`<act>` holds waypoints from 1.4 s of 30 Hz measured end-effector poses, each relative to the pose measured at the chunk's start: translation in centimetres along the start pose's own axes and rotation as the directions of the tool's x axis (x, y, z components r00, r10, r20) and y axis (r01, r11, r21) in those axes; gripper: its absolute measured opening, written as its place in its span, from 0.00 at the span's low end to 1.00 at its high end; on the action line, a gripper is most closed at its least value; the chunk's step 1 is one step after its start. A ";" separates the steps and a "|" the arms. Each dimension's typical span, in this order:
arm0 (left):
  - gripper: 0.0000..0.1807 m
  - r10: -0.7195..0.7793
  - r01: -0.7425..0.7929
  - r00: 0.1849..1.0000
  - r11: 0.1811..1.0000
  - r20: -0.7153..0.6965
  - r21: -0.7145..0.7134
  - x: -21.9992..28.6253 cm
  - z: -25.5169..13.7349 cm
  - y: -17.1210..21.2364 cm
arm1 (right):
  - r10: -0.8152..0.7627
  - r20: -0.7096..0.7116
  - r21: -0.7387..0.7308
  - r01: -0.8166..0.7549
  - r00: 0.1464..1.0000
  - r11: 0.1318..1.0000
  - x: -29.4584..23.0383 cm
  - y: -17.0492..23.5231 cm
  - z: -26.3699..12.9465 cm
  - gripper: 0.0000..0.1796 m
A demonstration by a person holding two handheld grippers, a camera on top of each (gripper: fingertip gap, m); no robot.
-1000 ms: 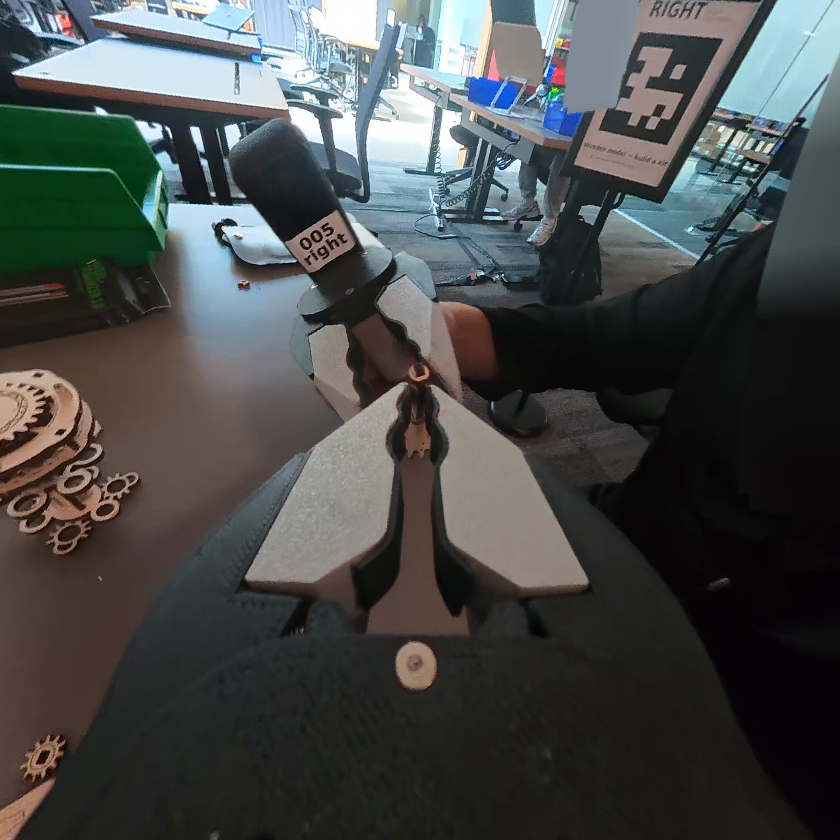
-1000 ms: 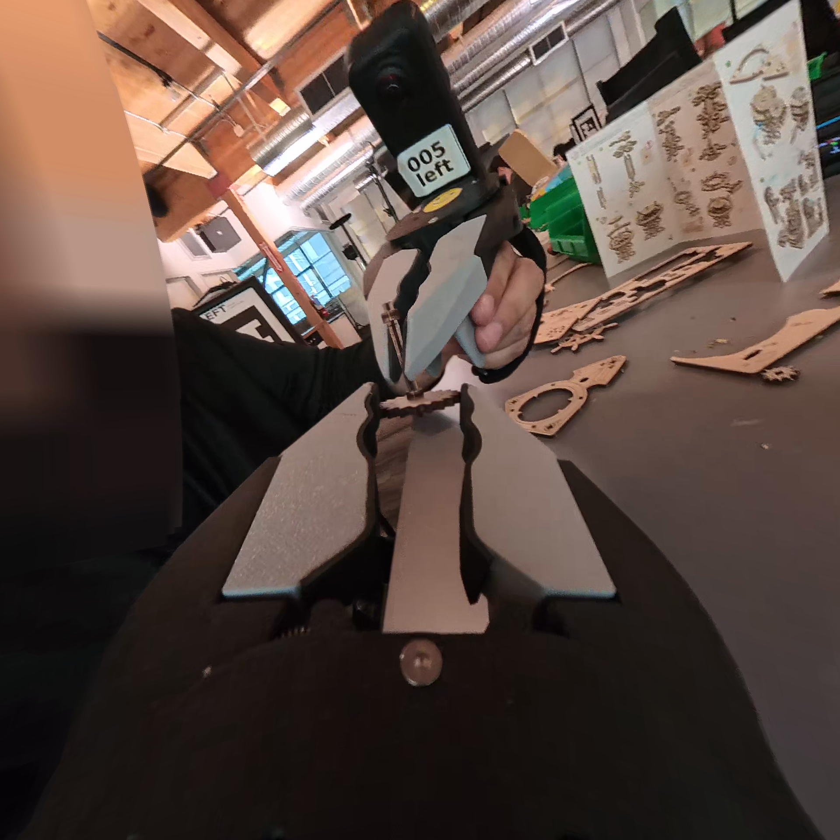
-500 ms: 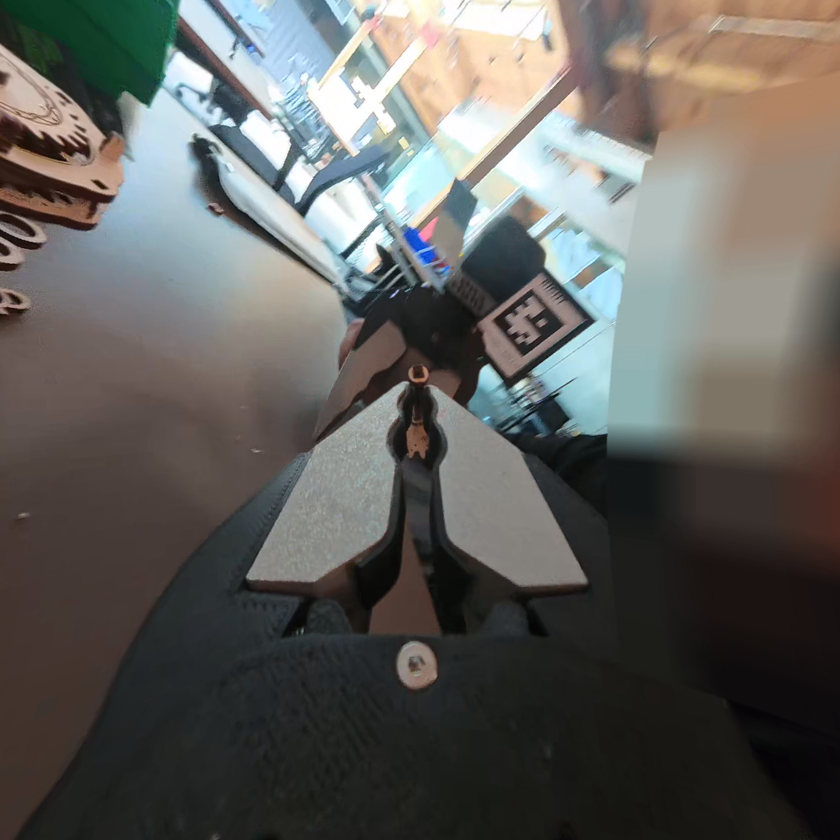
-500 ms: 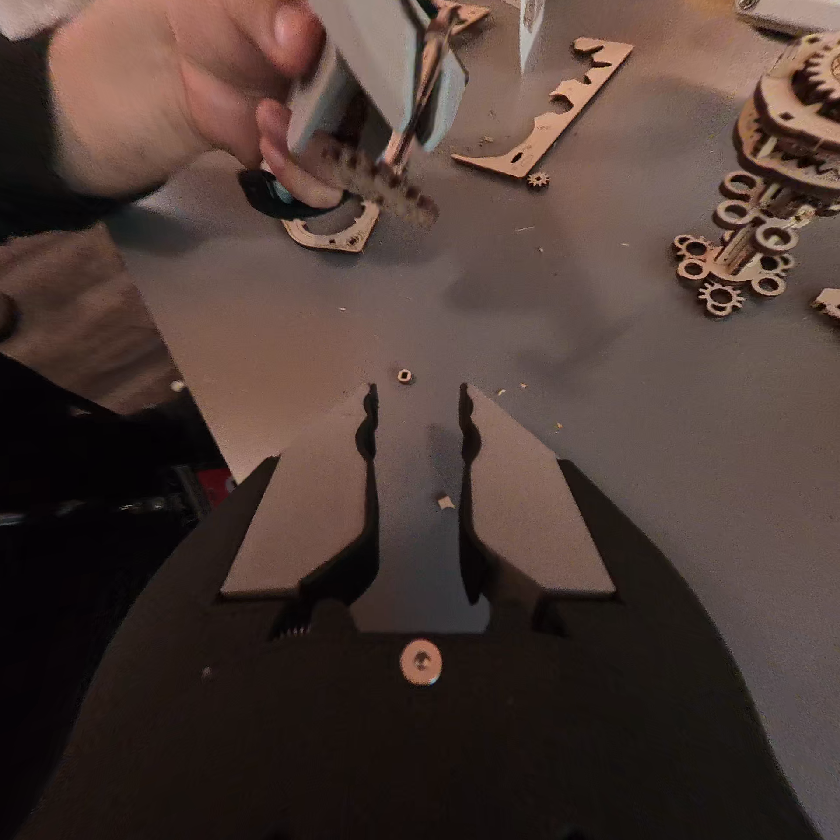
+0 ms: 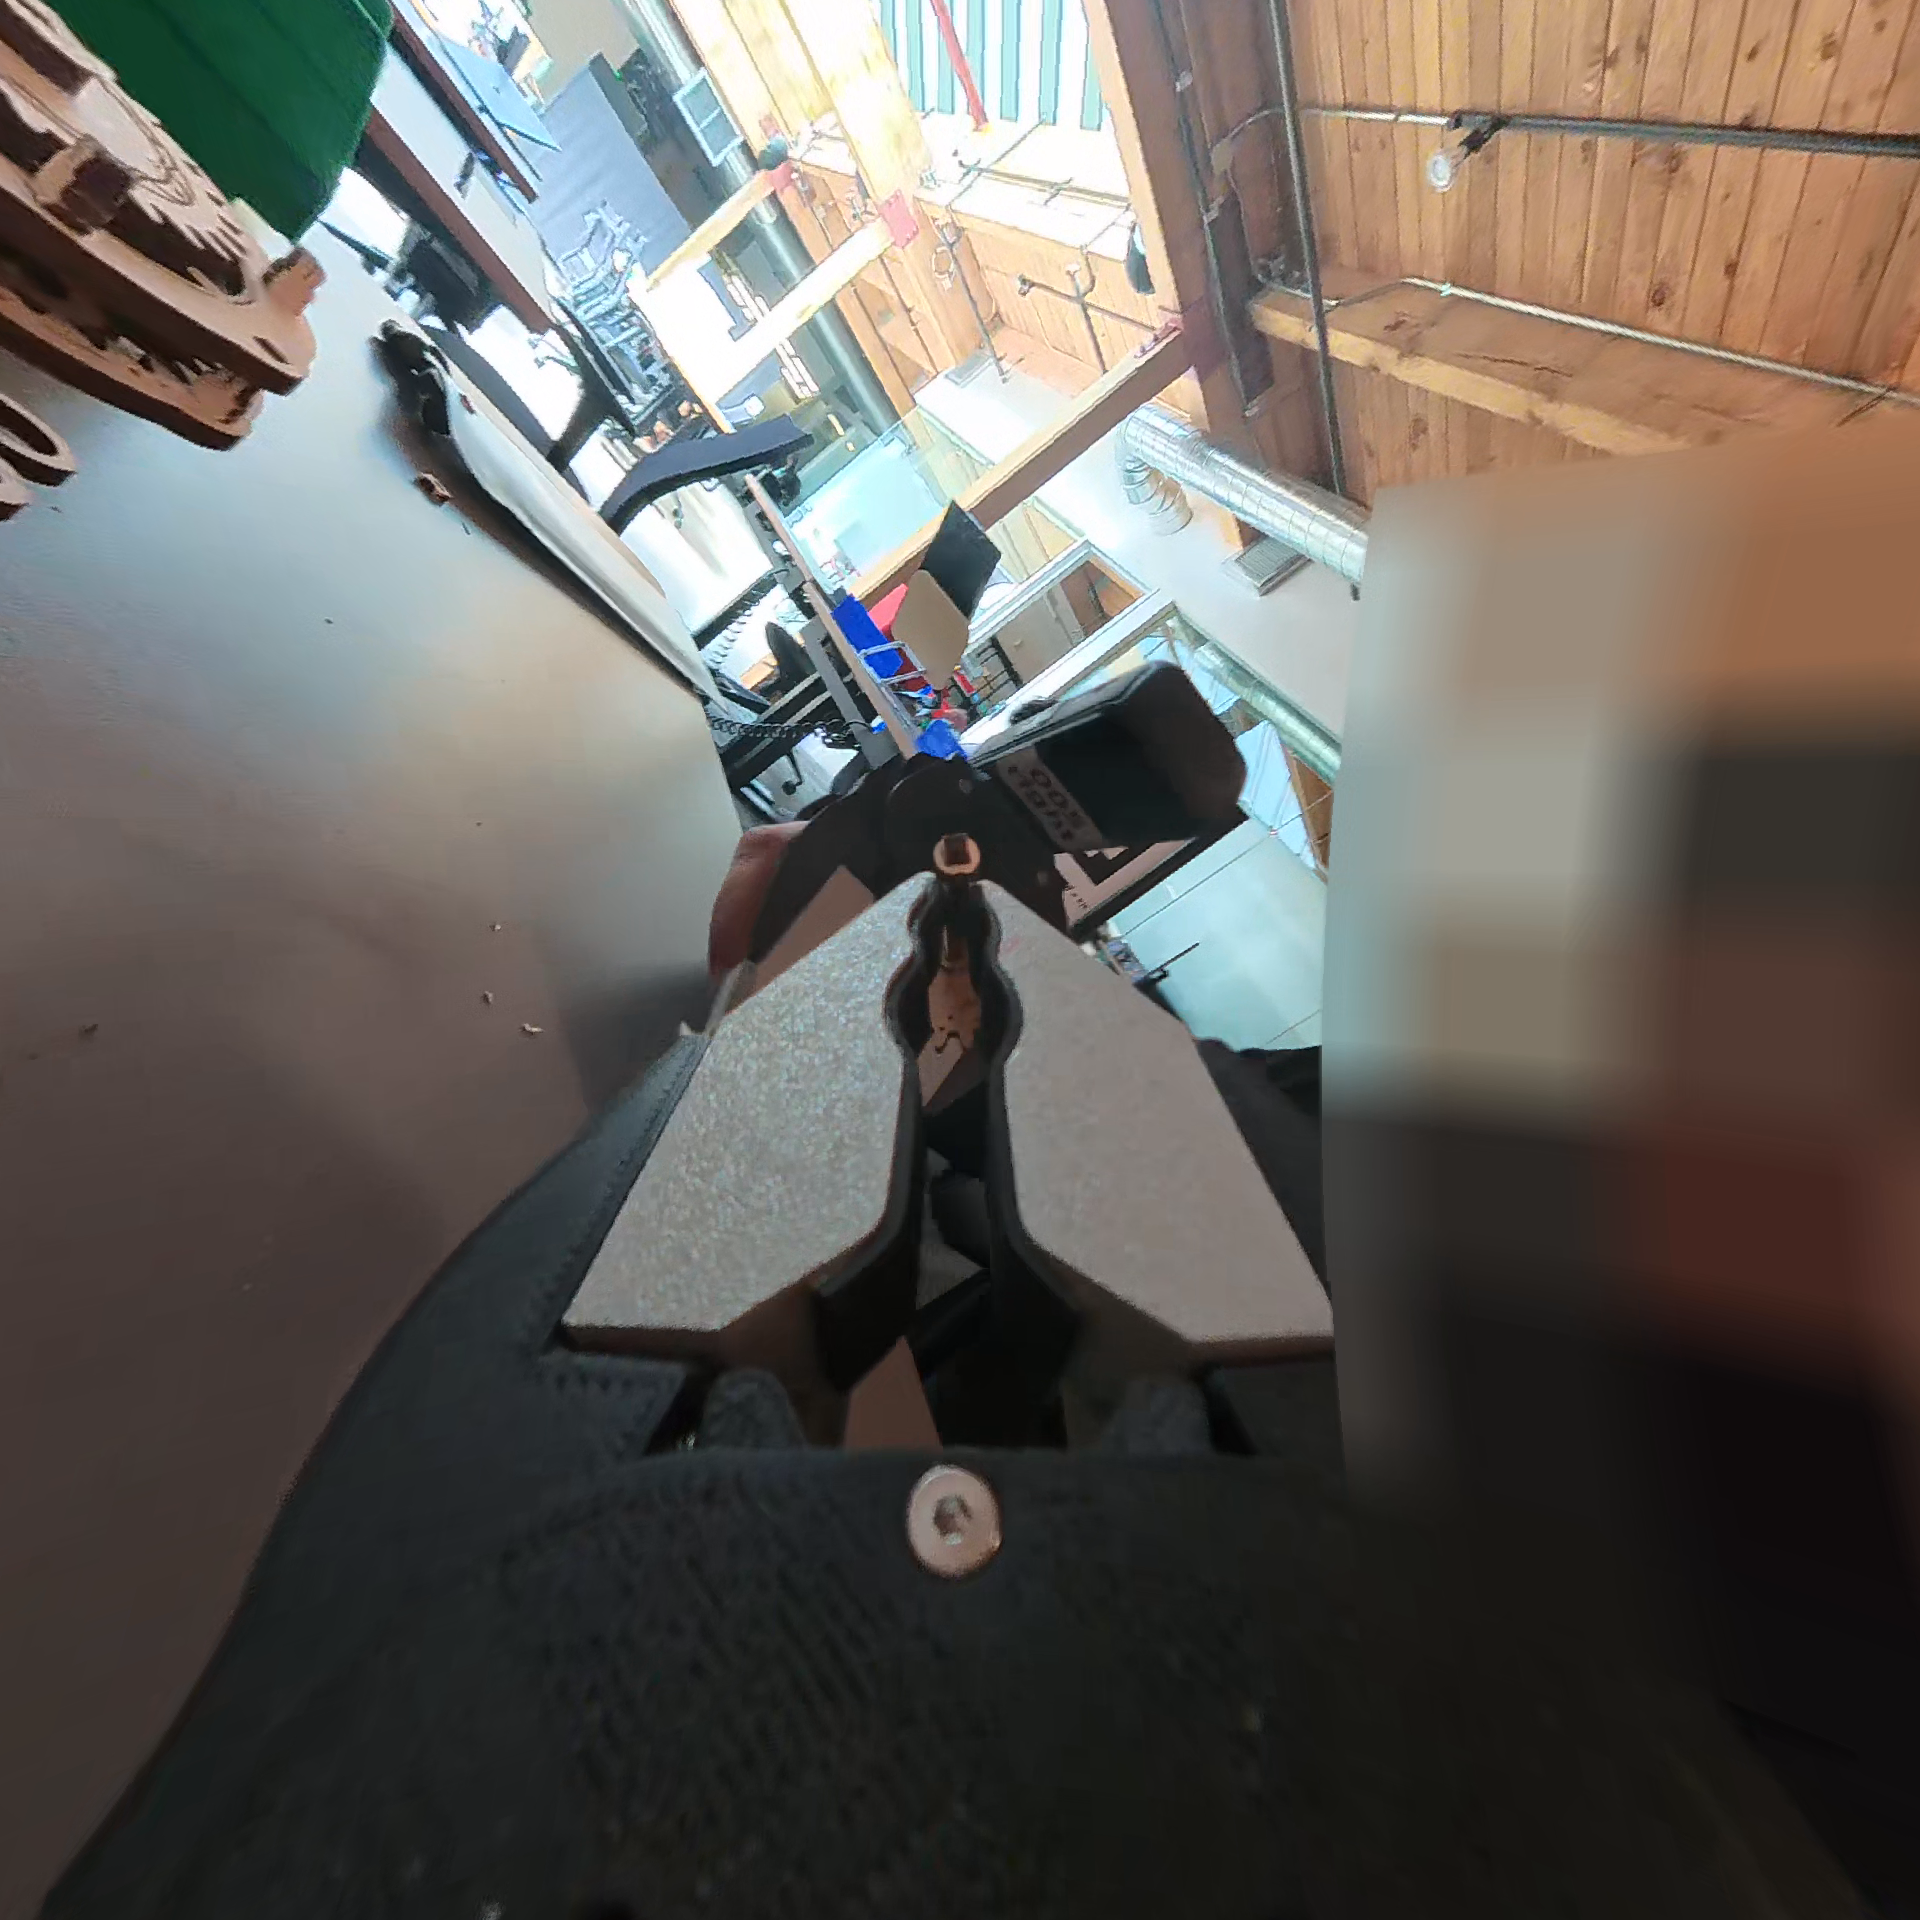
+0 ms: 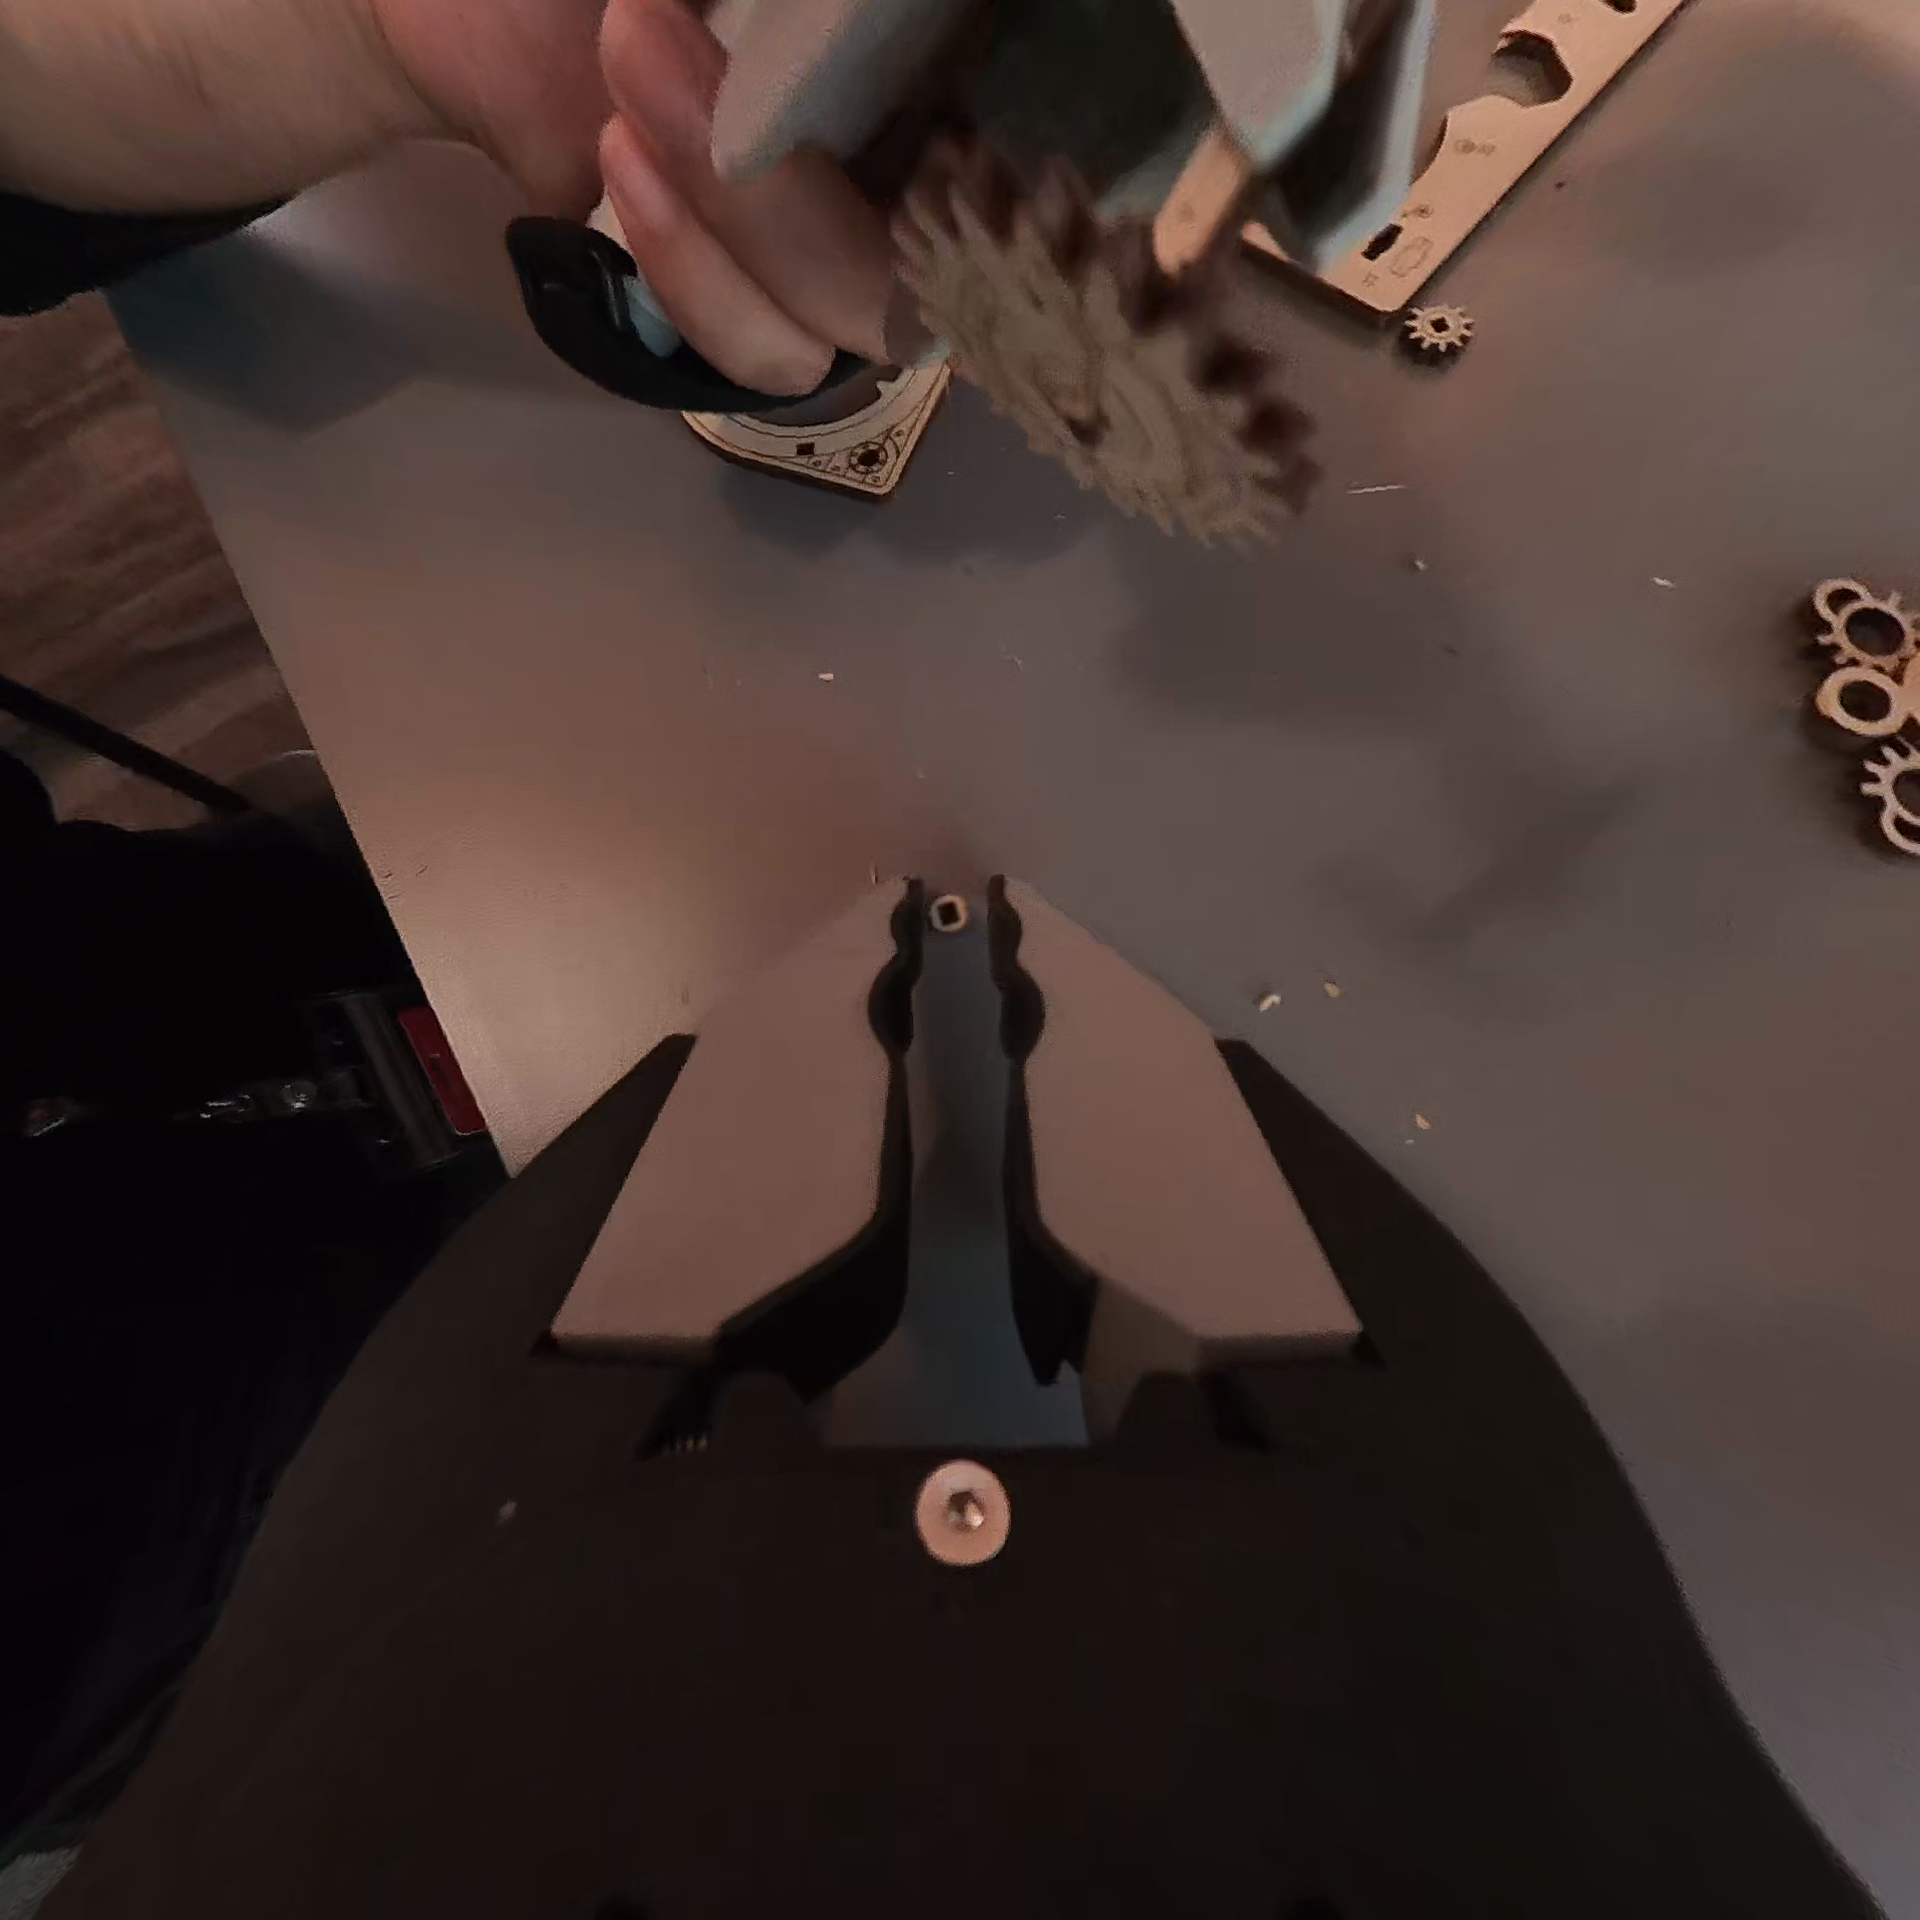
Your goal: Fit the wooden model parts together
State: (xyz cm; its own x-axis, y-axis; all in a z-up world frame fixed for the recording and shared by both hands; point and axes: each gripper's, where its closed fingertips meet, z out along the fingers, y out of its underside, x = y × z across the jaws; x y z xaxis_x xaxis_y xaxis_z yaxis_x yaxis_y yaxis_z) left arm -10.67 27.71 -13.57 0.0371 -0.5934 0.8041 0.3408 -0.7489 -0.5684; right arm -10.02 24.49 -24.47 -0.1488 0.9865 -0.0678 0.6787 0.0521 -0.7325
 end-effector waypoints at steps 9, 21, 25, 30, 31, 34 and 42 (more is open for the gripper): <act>0.01 0.084 -0.093 0.989 0.993 0.125 0.068 -1.3 -0.2 -0.6 | 0.004 -0.282 0.467 0.134 0.959 0.874 1.8 -7.2 -6.2 0.08; 0.01 0.174 -0.198 0.964 0.974 0.199 0.109 -0.7 1.3 -0.4 | -0.002 -0.369 0.436 0.175 0.929 0.883 2.4 -6.5 -4.7 0.00; 0.01 0.190 -0.223 0.959 0.964 0.210 0.143 -0.5 1.3 -0.9 | 0.074 -0.386 0.493 0.138 0.920 0.859 2.8 -6.9 -5.2 0.00; 0.00 0.228 -0.279 0.949 0.929 0.219 0.243 0.7 1.4 -1.6 | 0.130 -0.326 0.600 0.098 0.936 0.794 2.6 -8.0 -6.0 0.00; 0.01 0.261 -0.318 0.934 0.919 0.244 0.233 0.9 1.4 -1.6 | 0.131 -0.332 0.605 0.104 0.934 0.789 2.6 -8.1 -6.1 0.00; 0.00 0.358 -0.427 0.884 0.879 0.302 0.209 1.3 1.5 -1.7 | 0.181 -0.273 0.653 0.044 0.945 0.756 2.6 -8.5 -6.4 0.00; 0.00 0.549 -0.649 0.697 0.757 0.461 0.080 1.9 1.2 -2.5 | 0.191 -0.176 0.640 -0.036 0.966 0.768 3.0 -9.5 -6.4 0.00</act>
State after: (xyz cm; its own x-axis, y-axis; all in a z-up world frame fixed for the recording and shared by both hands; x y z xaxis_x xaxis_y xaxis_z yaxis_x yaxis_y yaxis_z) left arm -10.29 28.84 -10.40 0.6460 -0.6888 0.3290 0.3087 -0.1585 -0.9379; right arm -12.34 27.98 -13.36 0.1125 0.9899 -0.0864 0.0665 -0.0943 -0.9933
